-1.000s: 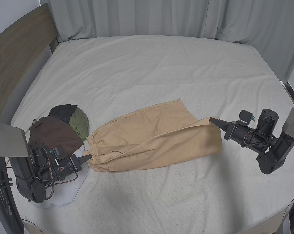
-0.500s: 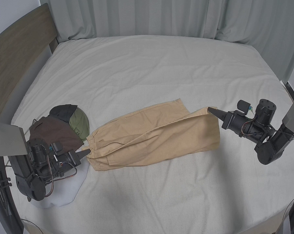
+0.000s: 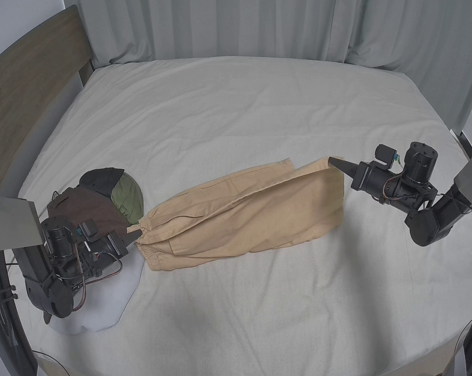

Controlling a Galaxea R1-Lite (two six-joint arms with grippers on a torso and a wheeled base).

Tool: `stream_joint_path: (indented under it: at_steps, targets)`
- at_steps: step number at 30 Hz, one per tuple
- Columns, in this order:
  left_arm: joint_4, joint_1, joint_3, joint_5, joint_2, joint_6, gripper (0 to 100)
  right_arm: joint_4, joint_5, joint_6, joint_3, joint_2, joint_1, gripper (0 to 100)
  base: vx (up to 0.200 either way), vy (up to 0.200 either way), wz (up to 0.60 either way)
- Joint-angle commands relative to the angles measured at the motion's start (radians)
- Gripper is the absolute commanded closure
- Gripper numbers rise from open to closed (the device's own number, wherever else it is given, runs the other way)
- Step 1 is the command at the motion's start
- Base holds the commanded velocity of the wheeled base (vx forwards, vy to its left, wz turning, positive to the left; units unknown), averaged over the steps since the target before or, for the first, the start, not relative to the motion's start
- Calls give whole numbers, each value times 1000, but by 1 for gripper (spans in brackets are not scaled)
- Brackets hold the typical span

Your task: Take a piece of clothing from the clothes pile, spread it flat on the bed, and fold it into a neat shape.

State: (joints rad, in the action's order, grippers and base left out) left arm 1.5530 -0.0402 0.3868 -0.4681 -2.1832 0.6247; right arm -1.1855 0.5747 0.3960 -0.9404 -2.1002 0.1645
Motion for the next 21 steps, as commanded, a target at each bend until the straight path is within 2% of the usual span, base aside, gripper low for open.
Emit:
stream_joint_path:
  at_steps: [1, 8, 21]
  targets:
    - [1, 3, 10, 2, -3, 1, 100, 40, 1, 0, -70, -3, 13, 100, 0, 0, 0]
    - [-1, 10, 21, 3, -7, 3, 100, 115, -1, 0, -150, -21, 20, 100, 0, 0, 0]
    - [-1, -1, 38, 36, -17, 26, 100, 159, -1, 0, -258, -113, 13, 100, 0, 0, 0]
